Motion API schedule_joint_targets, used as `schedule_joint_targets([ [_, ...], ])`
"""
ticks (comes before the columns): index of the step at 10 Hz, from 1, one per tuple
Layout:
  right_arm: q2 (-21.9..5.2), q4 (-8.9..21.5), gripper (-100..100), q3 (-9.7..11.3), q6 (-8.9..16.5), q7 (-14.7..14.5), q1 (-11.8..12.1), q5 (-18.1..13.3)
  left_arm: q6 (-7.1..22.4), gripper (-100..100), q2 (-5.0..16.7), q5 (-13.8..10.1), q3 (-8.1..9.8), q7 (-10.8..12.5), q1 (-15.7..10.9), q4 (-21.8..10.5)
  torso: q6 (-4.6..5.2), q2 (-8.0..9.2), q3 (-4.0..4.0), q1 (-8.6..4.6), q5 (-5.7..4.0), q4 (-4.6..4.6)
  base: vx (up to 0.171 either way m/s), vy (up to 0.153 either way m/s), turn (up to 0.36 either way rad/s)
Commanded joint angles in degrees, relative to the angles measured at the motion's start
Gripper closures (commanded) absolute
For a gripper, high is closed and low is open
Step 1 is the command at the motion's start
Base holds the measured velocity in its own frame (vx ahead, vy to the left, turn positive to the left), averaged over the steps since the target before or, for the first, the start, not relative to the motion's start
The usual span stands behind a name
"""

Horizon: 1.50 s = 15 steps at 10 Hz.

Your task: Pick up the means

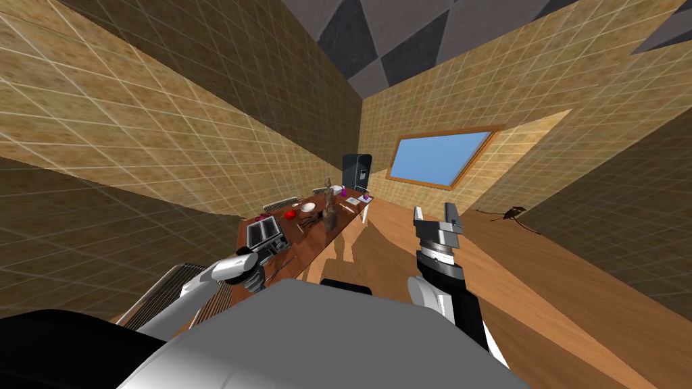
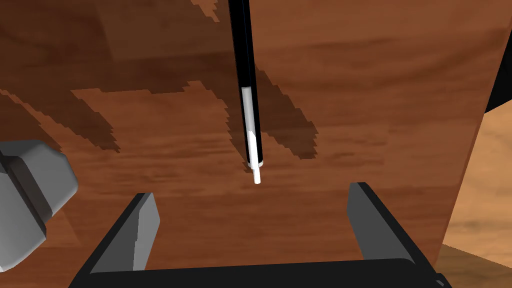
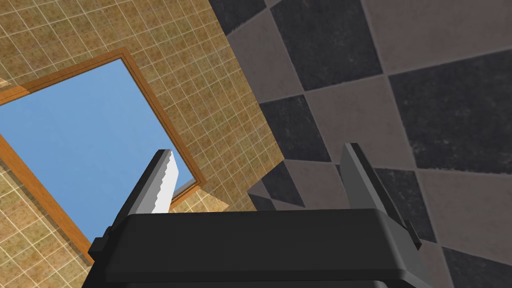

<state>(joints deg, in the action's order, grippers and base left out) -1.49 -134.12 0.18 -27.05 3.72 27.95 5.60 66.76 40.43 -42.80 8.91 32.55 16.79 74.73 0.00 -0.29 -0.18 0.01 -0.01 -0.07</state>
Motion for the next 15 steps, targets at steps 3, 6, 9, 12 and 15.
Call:
schedule_joint_targets([
  [3, 0.0, 0.0, 0, 0.0, 0.0, 0.0, 0.0, 0.0, -1.2, -100, -0.9, -0.1, 2.14, -5.5, -0.2, -3.0, 0.01, 0.04, 0.02, 0.00, 0.00, 0.01, 0.072, -0.038, 0.077],
  [6, 0.0, 0.0, 0, 0.0, 0.0, 0.0, 0.0, 0.0, -2.2, -100, -1.7, -0.1, 3.74, -9.6, -0.3, -5.3, 0.01, 0.08, 0.04, 0.04, 0.00, 0.01, 0.058, -0.030, 0.081],
  [9, 0.0, 0.0, 0, 0.0, 0.0, 0.0, 0.0, 0.0, -3.1, -100, -2.4, -0.1, 5.34, -13.8, -0.5, -7.6, 0.02, 0.06, 0.03, 0.04, 0.00, 0.01, 0.066, -0.027, 0.081],
  [12, 0.0, 0.0, 0, 0.0, 0.0, 0.0, 0.0, 0.0, -4.0, -100, -3.2, 0.0, 6.93, -18.0, -0.6, -9.8, 0.03, 0.04, 0.02, 0.01, 0.00, 0.00, 0.071, -0.036, 0.083],
  [15, 0.0, 0.0, 0, 0.0, 0.0, 0.0, 0.0, 0.0, -3.9, 100, -3.1, -0.1, 6.83, -18.2, -0.6, -9.7, 0.04, 0.16, 0.08, 0.07, 0.00, 0.03, 0.026, -0.017, 0.016],
])
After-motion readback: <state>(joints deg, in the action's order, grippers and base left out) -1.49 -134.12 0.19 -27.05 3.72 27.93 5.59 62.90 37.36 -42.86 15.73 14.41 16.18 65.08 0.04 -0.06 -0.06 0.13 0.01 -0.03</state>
